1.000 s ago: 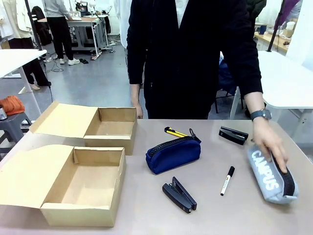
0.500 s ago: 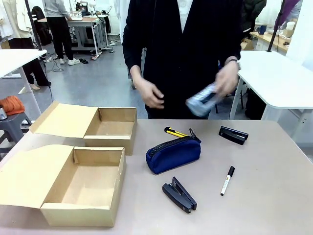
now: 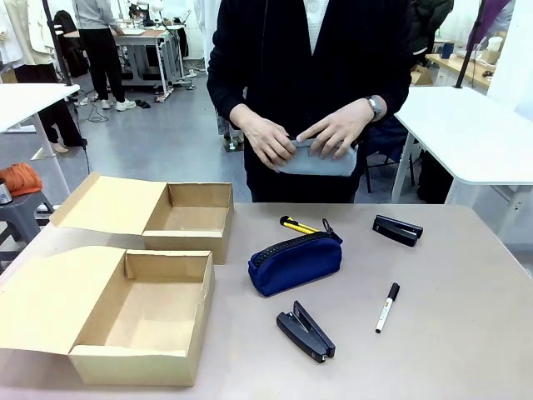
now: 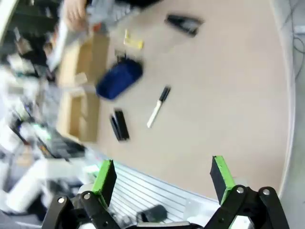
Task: Place items inside the box.
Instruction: Pick up a Pencil pouch or Stapler and place it inside the Mailer Box closest to the robot.
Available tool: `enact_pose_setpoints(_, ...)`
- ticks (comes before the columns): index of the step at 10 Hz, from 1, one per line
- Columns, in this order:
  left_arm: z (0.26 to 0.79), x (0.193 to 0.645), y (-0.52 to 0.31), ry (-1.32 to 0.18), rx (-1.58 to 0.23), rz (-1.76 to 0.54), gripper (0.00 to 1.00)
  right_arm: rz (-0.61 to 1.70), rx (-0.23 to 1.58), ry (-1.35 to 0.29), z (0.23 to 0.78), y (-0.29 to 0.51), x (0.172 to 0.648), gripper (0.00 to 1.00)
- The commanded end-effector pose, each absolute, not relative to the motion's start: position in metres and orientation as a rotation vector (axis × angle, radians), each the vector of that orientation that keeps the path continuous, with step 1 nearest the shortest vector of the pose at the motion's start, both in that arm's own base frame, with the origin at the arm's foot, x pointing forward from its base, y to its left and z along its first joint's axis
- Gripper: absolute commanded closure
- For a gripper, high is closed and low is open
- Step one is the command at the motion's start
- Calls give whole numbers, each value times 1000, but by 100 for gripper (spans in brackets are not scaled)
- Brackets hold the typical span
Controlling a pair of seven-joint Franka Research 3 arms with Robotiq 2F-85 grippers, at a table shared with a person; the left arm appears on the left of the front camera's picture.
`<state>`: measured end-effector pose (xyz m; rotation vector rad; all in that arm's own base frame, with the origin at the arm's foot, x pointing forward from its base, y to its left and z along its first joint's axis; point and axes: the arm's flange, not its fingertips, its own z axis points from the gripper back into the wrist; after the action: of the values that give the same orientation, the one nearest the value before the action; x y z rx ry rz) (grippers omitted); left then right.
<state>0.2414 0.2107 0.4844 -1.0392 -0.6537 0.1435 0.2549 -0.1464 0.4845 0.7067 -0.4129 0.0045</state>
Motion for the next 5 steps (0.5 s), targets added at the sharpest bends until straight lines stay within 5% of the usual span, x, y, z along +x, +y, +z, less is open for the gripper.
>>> enact_pose_setpoints(1, 486, 242, 211, -681, -1053, 127, 0, 397, 588, -345, 472, -36, 288, 0)
enact_pose_setpoints(5, 486, 242, 211, -681, -1053, 127, 0, 892, 509, -251, 416, 127, 246, 0)
